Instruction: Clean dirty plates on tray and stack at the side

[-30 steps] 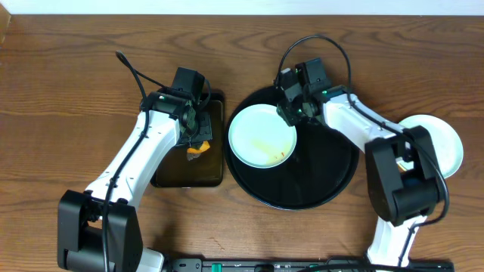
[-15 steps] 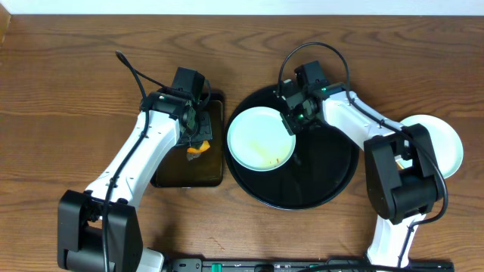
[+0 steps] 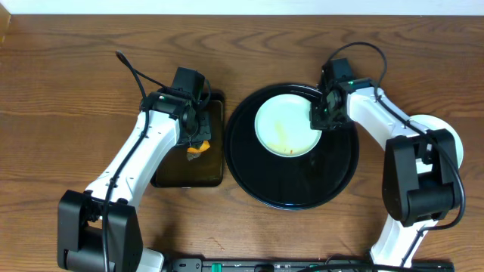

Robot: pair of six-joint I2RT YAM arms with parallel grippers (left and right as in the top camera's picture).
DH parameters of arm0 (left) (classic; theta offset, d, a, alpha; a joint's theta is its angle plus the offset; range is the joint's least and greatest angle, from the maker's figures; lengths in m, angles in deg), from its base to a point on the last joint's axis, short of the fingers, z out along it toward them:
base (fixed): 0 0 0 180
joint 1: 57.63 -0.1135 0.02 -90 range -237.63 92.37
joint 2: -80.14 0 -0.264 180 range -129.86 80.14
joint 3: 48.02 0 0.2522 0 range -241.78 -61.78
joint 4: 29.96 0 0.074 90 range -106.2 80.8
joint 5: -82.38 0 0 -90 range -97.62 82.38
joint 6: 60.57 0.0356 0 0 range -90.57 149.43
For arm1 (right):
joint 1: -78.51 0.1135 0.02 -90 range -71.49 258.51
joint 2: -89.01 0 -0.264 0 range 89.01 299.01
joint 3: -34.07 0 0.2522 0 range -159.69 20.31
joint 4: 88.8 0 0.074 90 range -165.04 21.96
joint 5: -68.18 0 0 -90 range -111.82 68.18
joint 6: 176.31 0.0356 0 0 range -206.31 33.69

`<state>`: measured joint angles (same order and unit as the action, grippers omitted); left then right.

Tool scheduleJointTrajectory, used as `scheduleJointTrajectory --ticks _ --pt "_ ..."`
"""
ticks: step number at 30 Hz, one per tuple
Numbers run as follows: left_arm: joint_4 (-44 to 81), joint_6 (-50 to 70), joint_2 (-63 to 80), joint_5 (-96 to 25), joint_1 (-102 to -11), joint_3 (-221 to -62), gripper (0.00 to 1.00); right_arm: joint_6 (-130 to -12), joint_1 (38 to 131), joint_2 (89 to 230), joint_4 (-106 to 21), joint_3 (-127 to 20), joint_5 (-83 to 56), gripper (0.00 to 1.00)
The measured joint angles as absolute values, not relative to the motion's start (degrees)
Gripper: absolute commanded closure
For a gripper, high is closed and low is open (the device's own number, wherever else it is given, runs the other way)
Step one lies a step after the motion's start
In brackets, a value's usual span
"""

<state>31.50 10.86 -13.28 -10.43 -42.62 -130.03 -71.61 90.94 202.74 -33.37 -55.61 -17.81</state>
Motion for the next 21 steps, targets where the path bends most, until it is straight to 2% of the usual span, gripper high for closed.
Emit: scheduleJointTrajectory --ticks 5,12,21 --pt "31.46 10.86 -13.28 -10.43 -42.62 -130.03 0.92 -71.5 90.76 200.97 -34.12 -55.26 -16.33 0.99" --pt "31.44 10.86 -13.28 -10.43 -42.62 -130.03 0.92 -72.33 90.76 191.38 -35.54 -55.0 -16.11 0.99" --pt "31.39 10.86 -13.28 -10.43 -42.62 -130.03 0.92 -80.37 90.76 183.62 -33.11 -54.98 -23.17 0.99"
